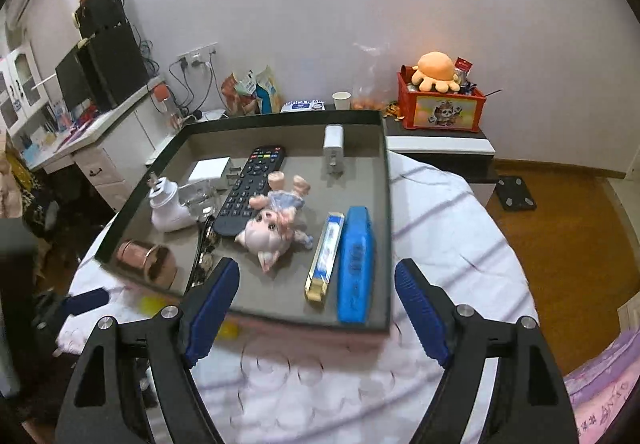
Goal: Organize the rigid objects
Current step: 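Lower the battery pack into the box beside the blue case, release, then move the left gripper down to the yellow highlighter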
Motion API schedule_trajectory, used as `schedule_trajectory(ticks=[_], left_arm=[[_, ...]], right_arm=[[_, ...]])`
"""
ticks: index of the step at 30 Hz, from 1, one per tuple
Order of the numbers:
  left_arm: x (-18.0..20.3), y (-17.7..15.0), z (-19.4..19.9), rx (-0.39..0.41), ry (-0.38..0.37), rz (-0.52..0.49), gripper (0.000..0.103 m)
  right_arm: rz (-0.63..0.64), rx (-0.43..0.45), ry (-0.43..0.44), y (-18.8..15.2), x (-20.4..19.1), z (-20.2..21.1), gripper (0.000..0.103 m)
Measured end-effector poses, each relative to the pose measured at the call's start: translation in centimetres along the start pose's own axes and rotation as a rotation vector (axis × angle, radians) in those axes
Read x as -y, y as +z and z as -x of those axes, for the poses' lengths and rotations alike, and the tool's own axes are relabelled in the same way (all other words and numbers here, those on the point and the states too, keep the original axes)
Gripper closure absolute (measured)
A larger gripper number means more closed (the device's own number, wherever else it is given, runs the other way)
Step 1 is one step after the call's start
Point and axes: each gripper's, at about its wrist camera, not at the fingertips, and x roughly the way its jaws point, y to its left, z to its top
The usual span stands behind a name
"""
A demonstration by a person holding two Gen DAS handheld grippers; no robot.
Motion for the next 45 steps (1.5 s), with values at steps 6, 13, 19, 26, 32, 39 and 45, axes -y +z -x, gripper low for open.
schedule_trajectory(ticks=[6, 13, 19, 26, 32, 39, 45], left_arm=[[1.9, -0.2, -0.3, -0.014, -0.016, -0.015, 0.008], [2.6, 0.5, -1.8, -0.027, -0.034, -0.025, 0.008], [2.8, 0.7, -3.3, -0.067, -0.079, -0.047, 0.008], [4.7, 0.3, -2.8, -0.074, -0.202, -0.15, 0.008], [5.6, 0.4, -2.5, -0.077, -0.228, -0.195, 0.008], [7.5, 0.7, -3.6, -0.089, -0.225, -0.305, 0.008], [9.6, -1.7, -1.7, -0.128, -0.332, -0.386, 0.008]], right_arm=[[-0.01, -0.004, 0.007, -2.2, 0.7, 2.5, 0.021], [-0.031, -0.019, 0.014, -3.7, 1.9, 3.2, 0.021], [-0.042, -0.021, 0.011, -4.0, 2.4, 3.2, 0.021], [-0.051, -0.036, -0.003, -4.4, 2.7, 2.6, 0.021], [-0.063, -0.032, -0.025, -4.1, 3.5, 2.8, 0.021], [-0.082, -0.028, -0.036, -4.0, 4.4, 2.9, 0.021], [-0.087, -0.017, -0.04, -3.8, 4.9, 3.3, 0.021]])
